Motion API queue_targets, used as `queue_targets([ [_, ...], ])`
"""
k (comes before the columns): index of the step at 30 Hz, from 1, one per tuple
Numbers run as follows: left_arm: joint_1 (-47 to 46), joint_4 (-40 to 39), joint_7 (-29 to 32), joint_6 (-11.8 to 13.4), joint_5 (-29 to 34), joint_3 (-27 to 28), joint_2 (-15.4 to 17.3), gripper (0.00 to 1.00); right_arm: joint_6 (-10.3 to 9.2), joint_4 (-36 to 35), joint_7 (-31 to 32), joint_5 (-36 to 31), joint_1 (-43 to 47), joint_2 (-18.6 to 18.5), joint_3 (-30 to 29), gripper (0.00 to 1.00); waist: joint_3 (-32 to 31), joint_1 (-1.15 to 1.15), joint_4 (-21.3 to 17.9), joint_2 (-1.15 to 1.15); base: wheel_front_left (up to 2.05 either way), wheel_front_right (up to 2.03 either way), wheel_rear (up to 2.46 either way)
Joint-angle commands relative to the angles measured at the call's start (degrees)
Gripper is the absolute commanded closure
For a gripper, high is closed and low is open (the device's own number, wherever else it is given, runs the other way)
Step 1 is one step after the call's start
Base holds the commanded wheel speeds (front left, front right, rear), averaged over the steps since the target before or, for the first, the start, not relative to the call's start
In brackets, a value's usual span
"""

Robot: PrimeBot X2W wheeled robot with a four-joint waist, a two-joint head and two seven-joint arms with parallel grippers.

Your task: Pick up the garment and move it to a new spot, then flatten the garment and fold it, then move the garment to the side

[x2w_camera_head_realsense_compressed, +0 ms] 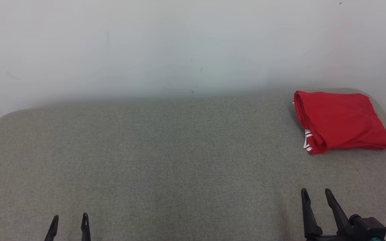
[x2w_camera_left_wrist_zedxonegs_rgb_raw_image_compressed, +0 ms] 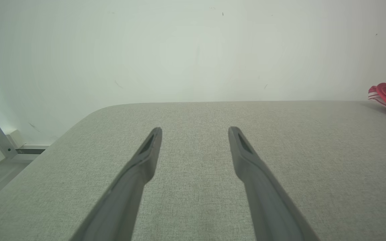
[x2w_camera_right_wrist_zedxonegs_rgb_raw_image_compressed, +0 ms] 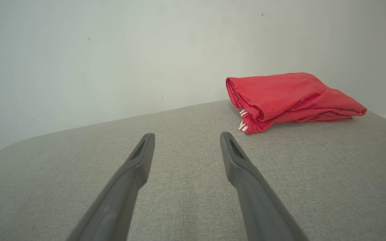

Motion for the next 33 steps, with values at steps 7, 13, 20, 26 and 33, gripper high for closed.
queue_targets([
  [7,0.49,1.30,-0.18,-0.19,0.52,-0.04,0.54,0.00,-0.17,-0.28,-0.38,-0.57,0.63,-0.27,0.73,0.00,-0.43,0.00,0.56,0.00,0.00,0.00,0.00],
  [13,0.14,1.68,-0.18,-0.07,0.80,-0.07,0.64,0.00,-0.17,-0.23,-0.47,-0.26,0.64,-0.63,0.90,0.00,-0.48,0.00,0.83,0.00,0.00,0.00,0.00],
  [20,-0.03,1.89,-0.18,0.04,0.68,-0.21,0.58,0.00,-0.17,-0.22,-0.54,-0.15,0.66,-0.62,0.88,0.00,-0.29,0.00,0.97,0.00,0.00,0.00,0.00],
  [26,-0.06,2.02,-0.18,0.11,0.20,-0.12,0.49,0.00,-0.17,0.08,-0.60,0.11,0.63,-0.82,1.04,0.00,-0.21,0.00,1.01,0.00,0.00,0.00,0.00],
  [33,0.12,3.44,0.28,0.04,0.44,-0.22,0.11,1.00,0.00,1.54,-0.09,-0.08,0.76,-0.38,1.01,1.00,-0.15,0.00,1.08,0.00,0.00,0.00,0.00],
])
